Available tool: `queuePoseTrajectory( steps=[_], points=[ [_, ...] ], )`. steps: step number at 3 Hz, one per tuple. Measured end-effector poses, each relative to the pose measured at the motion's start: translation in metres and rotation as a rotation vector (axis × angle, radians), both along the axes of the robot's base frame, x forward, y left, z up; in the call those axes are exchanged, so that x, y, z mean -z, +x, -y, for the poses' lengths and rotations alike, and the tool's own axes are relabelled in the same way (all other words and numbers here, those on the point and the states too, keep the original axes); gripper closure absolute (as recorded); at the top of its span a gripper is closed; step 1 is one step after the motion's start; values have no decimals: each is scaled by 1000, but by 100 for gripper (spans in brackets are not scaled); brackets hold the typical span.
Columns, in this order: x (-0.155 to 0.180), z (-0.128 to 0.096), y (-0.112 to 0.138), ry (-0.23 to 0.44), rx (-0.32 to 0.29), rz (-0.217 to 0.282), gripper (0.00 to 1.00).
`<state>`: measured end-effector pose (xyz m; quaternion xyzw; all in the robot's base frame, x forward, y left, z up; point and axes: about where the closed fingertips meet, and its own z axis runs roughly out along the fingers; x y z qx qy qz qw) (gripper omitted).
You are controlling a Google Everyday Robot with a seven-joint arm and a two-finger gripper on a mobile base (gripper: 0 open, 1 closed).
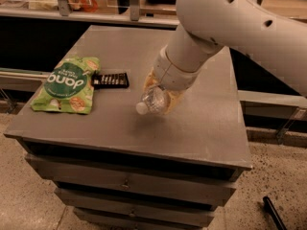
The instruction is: Knock water bottle over
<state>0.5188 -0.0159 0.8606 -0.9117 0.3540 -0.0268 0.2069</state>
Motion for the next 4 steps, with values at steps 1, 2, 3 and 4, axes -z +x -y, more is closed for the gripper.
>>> queuePoseTrajectory(
  steps=[1,2,3,4],
  points=[
    [3,2,-2,-9,8,-32,45],
    [5,3,-4,-15,11,-51,22],
    [6,5,-4,-15,16,-62,1],
    [6,6,-4,-13,18,-69,0]
  ],
)
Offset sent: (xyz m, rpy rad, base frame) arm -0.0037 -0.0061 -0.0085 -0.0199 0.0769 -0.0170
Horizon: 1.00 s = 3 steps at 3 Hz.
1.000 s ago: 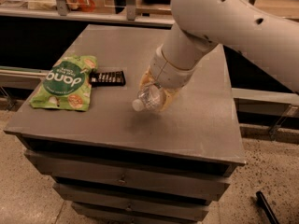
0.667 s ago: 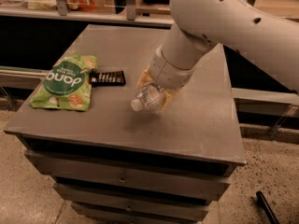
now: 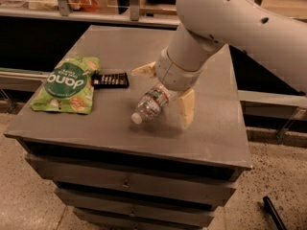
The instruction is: Knock water bottle over
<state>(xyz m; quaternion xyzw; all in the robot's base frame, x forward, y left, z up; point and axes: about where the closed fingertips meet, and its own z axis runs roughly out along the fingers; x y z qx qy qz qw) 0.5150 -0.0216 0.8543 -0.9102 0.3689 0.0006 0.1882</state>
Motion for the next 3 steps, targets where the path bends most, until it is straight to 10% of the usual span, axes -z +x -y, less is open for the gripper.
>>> queuePoseTrajectory(
  steps=[3],
  points=[
    [-7,7,7,62,93,-20,0]
  ],
)
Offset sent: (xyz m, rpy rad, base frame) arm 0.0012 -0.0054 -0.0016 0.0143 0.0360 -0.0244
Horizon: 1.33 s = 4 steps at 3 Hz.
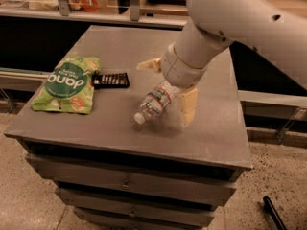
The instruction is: Knock water bottle over
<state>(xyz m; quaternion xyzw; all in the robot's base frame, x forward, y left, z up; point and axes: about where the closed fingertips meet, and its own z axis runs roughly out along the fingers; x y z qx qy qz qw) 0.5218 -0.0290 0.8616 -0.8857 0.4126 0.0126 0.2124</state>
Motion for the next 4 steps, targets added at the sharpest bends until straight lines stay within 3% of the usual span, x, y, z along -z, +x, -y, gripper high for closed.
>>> queuePoseTrajectory(
  steps=[1,2,3,4],
  points=[
    [-13,9,13,53,81,9,0],
    [-33,46,38,113,239,50,0],
    [-42,70,51,145,334,68,0],
    [-44,73,53,149,346,70,0]
  ],
)
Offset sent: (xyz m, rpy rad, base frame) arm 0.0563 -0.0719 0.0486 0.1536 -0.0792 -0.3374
